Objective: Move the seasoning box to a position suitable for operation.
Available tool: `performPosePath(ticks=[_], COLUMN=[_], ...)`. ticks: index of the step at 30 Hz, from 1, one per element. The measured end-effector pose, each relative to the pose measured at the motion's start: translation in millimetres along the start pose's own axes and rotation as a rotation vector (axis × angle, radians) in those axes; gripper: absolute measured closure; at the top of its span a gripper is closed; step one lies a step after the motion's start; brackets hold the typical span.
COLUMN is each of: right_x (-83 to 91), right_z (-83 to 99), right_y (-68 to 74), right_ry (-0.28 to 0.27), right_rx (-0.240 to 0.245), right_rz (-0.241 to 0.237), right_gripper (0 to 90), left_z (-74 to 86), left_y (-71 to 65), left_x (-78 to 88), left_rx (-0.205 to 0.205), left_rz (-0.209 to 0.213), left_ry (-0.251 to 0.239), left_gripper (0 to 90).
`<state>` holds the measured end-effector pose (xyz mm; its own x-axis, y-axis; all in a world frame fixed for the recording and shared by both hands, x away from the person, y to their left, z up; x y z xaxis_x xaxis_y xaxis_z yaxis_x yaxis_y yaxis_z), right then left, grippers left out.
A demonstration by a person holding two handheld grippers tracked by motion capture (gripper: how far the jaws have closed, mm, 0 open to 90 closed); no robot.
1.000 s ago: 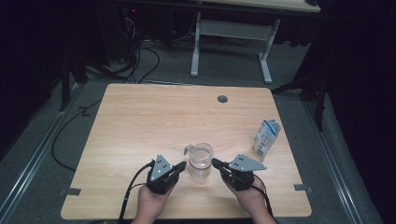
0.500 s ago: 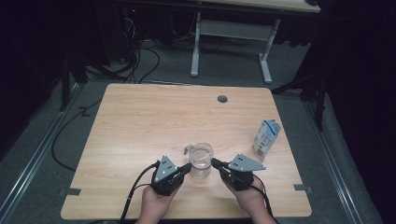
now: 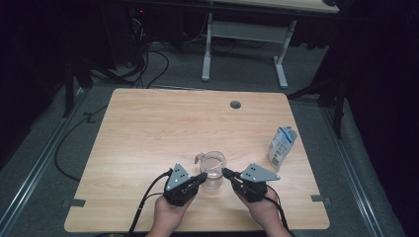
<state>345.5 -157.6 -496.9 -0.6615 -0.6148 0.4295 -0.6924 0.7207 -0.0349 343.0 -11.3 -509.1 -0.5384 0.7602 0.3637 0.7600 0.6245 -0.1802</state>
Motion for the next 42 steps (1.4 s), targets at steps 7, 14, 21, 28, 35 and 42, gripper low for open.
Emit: performPosePath(ticks=[7, 14, 21, 28, 35, 42], right_x=[-2.3, -5.4, -5.5, -5.3, -5.3, -5.3], right_z=[0.5, 3.6, 4.1, 4.4, 4.5, 4.5], right_y=[-1.2, -1.3, -1.0, -1.0, -1.0, -1.1], right_ry=[0.001, 0.002, -0.005, -0.008, -0.008, -0.009], right_rx=[-0.007, -0.011, -0.006, -0.003, -0.004, -0.003], right_rz=[0.004, -0.002, 0.003, 0.003, 0.001, 0.000], right_gripper=[89.4, 89.9, 89.9, 89.9, 89.9, 89.9], left_z=[-1.8, -6.7, -15.8, -20.6, -23.0, -23.4], left_y=[-1.7, -0.5, 8.2, 15.2, 23.1, 31.6], left_x=[-0.6, 2.1, 6.2, 7.7, 9.2, 12.1], left_rx=[-0.002, -0.003, 0.012, 0.025, 0.035, 0.039], left_rz=[0.003, -0.003, -0.023, -0.039, -0.057, -0.078], left_ry=[-0.007, -0.029, -0.068, -0.090, -0.099, -0.094], left_gripper=[89.8, 89.8, 89.8, 89.8, 89.7, 89.8])
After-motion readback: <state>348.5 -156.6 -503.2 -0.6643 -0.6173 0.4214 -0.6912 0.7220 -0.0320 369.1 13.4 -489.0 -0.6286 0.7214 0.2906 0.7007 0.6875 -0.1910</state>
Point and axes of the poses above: each handheld gripper's, and its own axes: x roughly backward along the jaws, z roughly out of its underside, y roughly to its left, the point moved 7 cm from there along -x, roughly forward along the jaws
